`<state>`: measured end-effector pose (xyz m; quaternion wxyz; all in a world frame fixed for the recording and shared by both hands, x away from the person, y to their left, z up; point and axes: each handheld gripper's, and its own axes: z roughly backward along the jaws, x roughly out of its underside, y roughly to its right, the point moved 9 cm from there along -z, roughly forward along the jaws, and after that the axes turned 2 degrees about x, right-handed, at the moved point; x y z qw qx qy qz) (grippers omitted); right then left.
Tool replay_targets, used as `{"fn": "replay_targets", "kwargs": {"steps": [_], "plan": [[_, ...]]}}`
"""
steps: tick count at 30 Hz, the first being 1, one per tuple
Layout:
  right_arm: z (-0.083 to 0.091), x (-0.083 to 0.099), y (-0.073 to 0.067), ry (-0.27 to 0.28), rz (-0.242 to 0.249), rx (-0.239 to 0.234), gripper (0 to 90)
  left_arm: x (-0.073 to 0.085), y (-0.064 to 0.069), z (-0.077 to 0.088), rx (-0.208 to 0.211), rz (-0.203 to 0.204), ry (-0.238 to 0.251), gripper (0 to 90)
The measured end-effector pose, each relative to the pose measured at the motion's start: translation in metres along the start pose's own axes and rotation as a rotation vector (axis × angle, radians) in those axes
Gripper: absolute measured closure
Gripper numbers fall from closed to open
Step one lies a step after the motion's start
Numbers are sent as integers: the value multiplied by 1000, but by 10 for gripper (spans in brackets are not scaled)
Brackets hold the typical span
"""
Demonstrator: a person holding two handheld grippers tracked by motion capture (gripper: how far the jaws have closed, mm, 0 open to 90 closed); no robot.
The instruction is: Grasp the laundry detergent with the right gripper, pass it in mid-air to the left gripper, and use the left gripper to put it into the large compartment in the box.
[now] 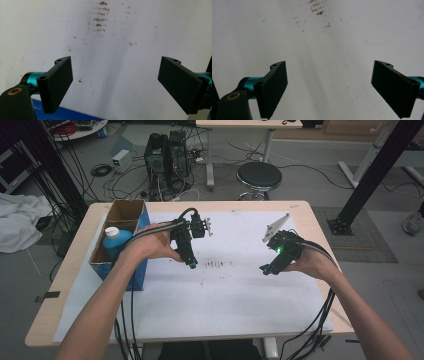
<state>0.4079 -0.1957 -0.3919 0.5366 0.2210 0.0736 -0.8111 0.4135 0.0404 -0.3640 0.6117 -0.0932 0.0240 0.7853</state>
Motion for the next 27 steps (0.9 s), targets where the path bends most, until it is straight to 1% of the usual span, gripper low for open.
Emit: {"fn": "replay_targets", "kwargs": {"steps": [2, 3, 4, 5, 6, 8, 12, 13, 14, 15, 18, 19, 20, 21, 24, 25, 26, 27], "plan": [[0, 0, -1, -4, -12, -3, 129, 0, 0, 0, 1, 1, 2, 127], [0, 0, 1, 4, 8, 2, 128, 0, 0, 0, 0, 1, 2, 128], [0, 0, 0, 0, 2, 0, 128, 0, 0, 0, 2, -5, -2, 127], [0, 0, 0, 0, 3, 1, 128, -1, 1, -1, 1, -1, 8, 127], [0, 0, 0, 1, 2, 1, 129, -1, 1, 0, 0, -9, 2, 128], [0, 0, 0, 5, 2, 2, 129, -1, 2, 0, 1, -1, 4, 127], [1, 0, 0, -1, -8, 0, 129, -2, 1, 0, 0, -6, 6, 127], [1, 0, 1, 4, 2, 4, 129, -2, 1, 0, 0, -6, 5, 127], [1, 0, 0, 1, -4, 0, 129, -2, 1, 0, -3, -7, 2, 128], [1, 0, 1, 4, 1, 5, 129, -2, 1, 0, -3, -8, 2, 127], [1, 1, 0, -1, -5, 0, 129, -2, 2, 0, -2, -4, 10, 128], [1, 1, 0, -2, -5, 1, 129, -2, 2, 1, -2, -13, 0, 127], [1, 1, -1, -2, -3, 0, 129, -2, 2, 1, -3, -12, -4, 128], [1, 0, 0, 2, 5, 6, 128, -2, 3, 0, -2, -11, 3, 127], [1, 1, 0, -1, -3, 5, 128, -2, 3, 1, -1, -6, 10, 127], [1, 1, 0, -1, -2, 5, 128, -2, 3, 1, 2, -15, 7, 127], [1, 1, 0, 0, -1, 3, 129, -2, 3, 1, 4, -9, 12, 127], [1, 1, 0, -2, -4, 4, 128, -2, 2, 2, -6, -9, 6, 128]]}}
